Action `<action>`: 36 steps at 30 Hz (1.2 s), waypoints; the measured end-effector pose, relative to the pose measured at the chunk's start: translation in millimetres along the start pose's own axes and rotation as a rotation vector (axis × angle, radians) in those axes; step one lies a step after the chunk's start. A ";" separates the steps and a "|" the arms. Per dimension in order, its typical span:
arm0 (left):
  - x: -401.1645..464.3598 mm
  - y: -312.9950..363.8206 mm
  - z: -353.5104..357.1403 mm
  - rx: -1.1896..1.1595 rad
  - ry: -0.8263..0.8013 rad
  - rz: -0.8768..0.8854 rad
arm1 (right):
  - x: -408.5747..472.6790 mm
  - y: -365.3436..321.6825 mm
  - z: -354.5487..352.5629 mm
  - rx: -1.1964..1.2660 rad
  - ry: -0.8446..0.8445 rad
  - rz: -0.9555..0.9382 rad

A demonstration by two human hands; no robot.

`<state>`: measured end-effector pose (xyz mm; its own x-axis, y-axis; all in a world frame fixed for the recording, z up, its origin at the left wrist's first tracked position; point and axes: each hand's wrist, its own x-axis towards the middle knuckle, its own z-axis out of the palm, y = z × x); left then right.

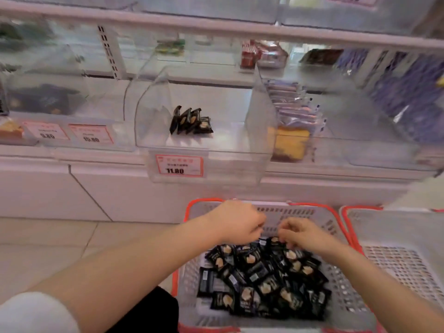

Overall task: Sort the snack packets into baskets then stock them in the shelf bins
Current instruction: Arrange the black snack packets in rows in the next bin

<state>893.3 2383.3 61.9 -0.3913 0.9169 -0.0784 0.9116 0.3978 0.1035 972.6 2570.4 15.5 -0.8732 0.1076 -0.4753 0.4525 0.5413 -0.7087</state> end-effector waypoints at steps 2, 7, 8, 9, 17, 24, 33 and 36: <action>10.8 6.7 35.9 0.022 -0.160 -0.017 | 8.5 41.7 11.9 0.007 -0.020 0.141; 29.5 11.5 117.8 -0.064 -0.394 -0.131 | 23.6 112.2 33.1 -0.186 -0.048 0.282; 32.2 12.1 132.7 -0.091 -0.429 -0.161 | 26.1 124.0 36.9 -0.231 -0.066 0.295; 35.0 12.7 146.7 -0.117 -0.460 -0.191 | 29.2 135.1 40.7 -0.275 -0.079 0.304; 56.5 14.9 229.3 -0.253 -0.620 -0.384 | 79.4 183.2 40.7 -0.706 -0.007 0.185; 76.9 6.8 264.1 -0.381 -0.508 -0.583 | 117.7 213.8 38.4 -0.791 -0.067 0.151; 109.9 8.2 287.9 -0.578 -0.398 -0.855 | 110.9 239.7 41.6 -0.877 -0.051 0.120; 114.3 7.2 291.8 -0.491 -0.457 -0.821 | 101.6 241.7 44.5 -0.728 -0.004 0.079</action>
<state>891.9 2481.9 -235.6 -0.6860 0.3036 -0.6612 0.1987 0.9524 0.2312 1001.3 2675.0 -227.3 -0.8414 0.1673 -0.5138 0.2783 0.9492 -0.1467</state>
